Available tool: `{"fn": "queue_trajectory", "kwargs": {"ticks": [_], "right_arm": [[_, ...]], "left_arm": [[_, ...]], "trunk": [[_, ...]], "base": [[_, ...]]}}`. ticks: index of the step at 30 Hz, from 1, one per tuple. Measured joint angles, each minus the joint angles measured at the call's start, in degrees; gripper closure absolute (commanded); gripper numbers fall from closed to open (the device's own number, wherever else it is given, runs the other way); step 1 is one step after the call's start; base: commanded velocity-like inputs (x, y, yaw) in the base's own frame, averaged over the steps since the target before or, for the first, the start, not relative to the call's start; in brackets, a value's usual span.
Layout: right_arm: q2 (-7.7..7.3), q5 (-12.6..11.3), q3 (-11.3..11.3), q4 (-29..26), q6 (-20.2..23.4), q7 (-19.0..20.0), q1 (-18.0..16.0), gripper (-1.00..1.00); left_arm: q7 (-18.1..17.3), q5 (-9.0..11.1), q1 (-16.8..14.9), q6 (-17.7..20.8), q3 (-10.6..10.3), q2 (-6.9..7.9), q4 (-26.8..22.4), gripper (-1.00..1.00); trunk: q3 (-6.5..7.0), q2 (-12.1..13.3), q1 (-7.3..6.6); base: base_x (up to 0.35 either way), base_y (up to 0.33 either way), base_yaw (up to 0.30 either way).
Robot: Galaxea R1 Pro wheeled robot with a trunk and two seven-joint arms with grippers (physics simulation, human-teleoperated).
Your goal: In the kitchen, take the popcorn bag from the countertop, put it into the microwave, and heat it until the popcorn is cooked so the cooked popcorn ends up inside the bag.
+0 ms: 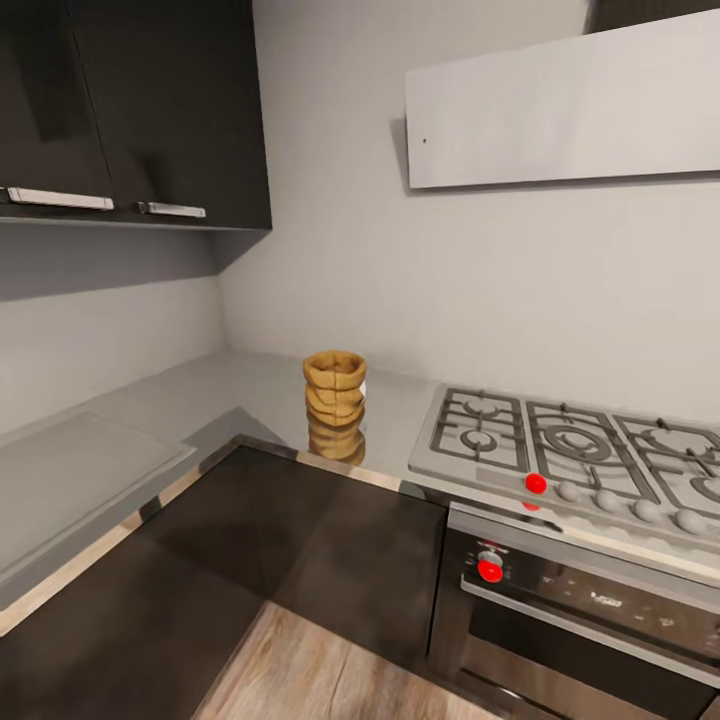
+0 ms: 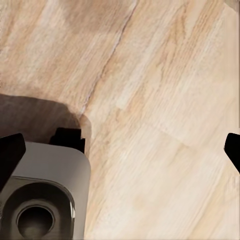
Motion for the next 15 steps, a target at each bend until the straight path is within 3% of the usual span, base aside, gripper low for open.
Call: {"fn": "queue_trajectory", "kwargs": {"ticks": [15], "right_arm": [[-0.21, 0.0, 0.0, 0.0, 0.1, 0.0, 0.0, -1.00]], "left_arm": [[0.0, 0.0, 0.0, 0.3, 0.0, 0.02, 0.0, -1.00]], "trunk": [[2.69, 6.0, -3.30]], "base": [[0.000, 0.000, 0.000]]}}
